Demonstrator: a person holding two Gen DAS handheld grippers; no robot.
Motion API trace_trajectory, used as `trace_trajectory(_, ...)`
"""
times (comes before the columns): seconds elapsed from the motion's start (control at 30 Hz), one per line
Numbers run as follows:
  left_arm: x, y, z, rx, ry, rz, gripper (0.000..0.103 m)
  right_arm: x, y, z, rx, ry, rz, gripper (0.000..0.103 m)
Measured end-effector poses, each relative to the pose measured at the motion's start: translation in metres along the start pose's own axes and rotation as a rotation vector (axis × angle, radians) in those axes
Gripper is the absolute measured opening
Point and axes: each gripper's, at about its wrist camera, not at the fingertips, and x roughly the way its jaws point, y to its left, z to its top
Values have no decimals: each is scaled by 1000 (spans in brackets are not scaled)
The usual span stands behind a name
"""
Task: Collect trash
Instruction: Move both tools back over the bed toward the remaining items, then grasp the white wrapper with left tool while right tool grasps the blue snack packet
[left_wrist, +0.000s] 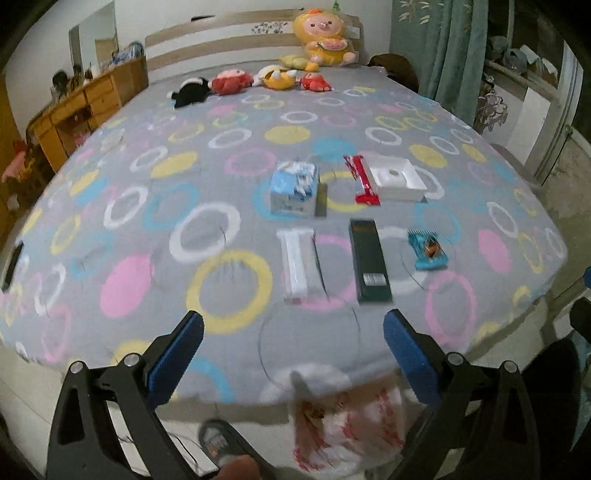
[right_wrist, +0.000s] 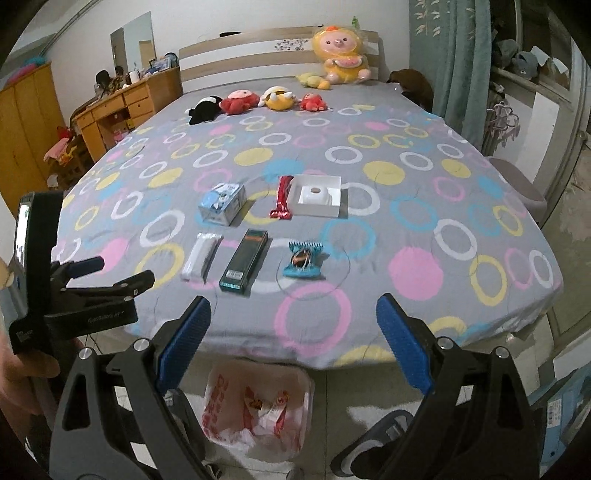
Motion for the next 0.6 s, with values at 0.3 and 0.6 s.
trace_trajectory(0.3,49,-1,35,11,4,8,95,48,-7,27,18,49,-32,89)
trace_trajectory(0.6,103,4,42,-8,56,-25,95,115,-11,32,27,138,-79,89)
